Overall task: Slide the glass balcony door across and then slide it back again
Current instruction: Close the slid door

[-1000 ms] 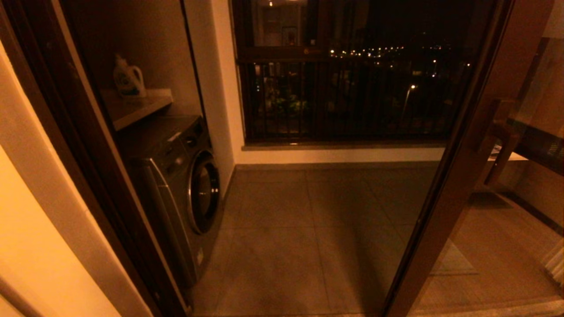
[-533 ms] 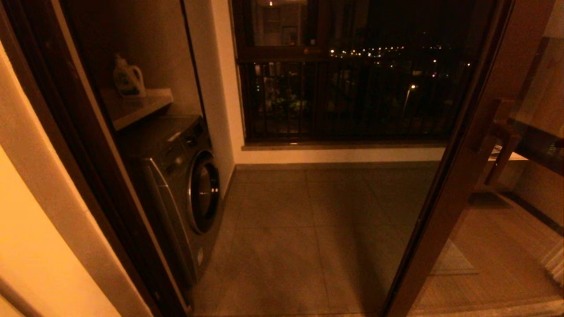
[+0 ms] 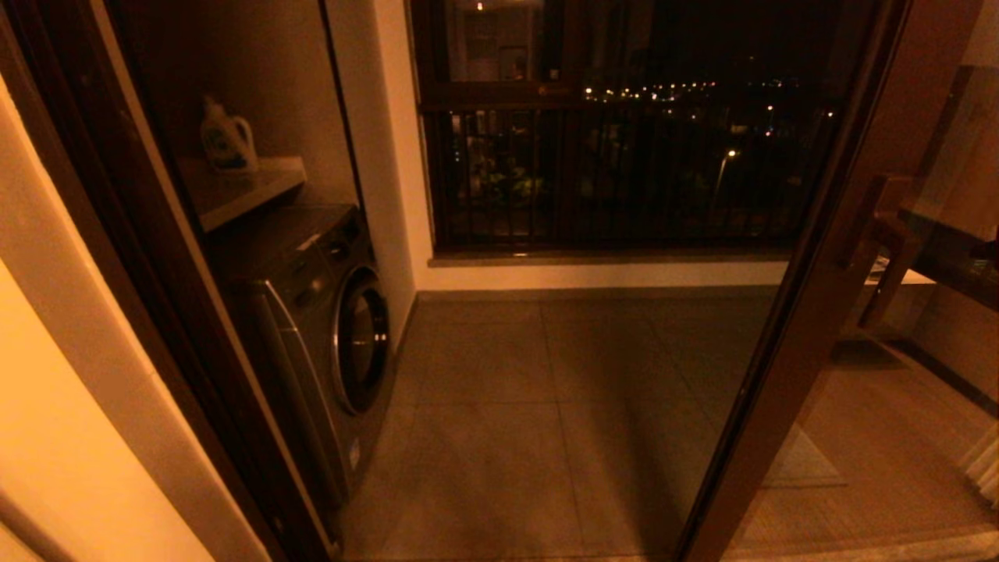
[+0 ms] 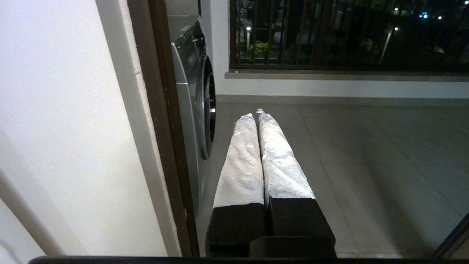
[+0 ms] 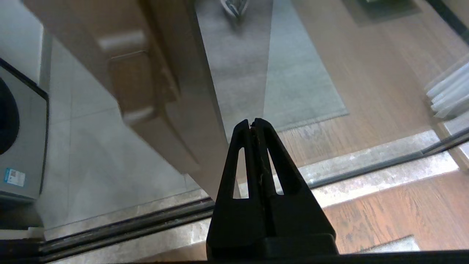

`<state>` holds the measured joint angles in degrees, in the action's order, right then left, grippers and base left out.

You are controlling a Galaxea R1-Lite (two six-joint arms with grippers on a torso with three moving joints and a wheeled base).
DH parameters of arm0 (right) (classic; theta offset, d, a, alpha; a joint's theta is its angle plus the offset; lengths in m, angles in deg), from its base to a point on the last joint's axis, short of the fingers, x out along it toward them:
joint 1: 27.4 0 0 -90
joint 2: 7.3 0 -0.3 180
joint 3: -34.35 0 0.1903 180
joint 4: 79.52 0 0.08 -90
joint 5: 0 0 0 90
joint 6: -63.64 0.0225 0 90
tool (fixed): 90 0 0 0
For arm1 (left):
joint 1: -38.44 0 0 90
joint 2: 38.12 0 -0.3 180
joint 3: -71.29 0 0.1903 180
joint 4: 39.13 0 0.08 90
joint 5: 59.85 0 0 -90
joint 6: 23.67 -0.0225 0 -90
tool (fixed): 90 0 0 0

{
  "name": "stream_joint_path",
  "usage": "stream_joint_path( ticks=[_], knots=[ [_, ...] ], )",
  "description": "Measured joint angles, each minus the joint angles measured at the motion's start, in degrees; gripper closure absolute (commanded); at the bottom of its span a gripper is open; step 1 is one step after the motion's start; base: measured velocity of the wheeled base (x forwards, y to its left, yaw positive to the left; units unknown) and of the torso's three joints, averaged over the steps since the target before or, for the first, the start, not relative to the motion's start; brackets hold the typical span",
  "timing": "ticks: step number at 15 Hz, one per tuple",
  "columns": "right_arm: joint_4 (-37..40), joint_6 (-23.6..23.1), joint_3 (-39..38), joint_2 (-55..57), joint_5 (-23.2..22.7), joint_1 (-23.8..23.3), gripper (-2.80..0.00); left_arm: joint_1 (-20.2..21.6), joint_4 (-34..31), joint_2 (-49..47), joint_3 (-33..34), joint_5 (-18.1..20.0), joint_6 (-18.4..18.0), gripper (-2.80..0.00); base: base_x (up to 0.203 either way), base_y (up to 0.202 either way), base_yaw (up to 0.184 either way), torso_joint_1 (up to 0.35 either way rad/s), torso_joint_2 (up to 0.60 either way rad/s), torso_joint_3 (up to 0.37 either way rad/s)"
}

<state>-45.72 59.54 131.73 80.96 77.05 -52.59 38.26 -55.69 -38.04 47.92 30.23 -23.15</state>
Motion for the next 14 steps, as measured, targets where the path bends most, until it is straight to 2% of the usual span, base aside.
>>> stream_joint_path(
  ticks=[3,5,8,14],
  knots=[
    [-1.4,0.1,0.0,0.9,-4.6,0.1,0.0,0.0,0.0,0.0,0.0,0.0,0.0,0.0,0.0,0.0,0.0,0.0,0.0,0.0],
    [-1.5,0.1,0.0,1.4,-6.1,0.9,0.0,0.0,0.0,0.0,0.0,0.0,0.0,0.0,0.0,0.0,0.0,0.0,0.0,0.0],
    [-3.3,0.4,0.0,2.3,-6.7,2.6,0.0,0.0,0.0,0.0,0.0,0.0,0.0,0.0,0.0,0.0,0.0,0.0,0.0,0.0],
    [-5.2,0.6,0.0,3.8,-6.7,3.0,0.0,0.0,0.0,0.0,0.0,0.0,0.0,0.0,0.0,0.0,0.0,0.0,0.0,0.0]
  ],
)
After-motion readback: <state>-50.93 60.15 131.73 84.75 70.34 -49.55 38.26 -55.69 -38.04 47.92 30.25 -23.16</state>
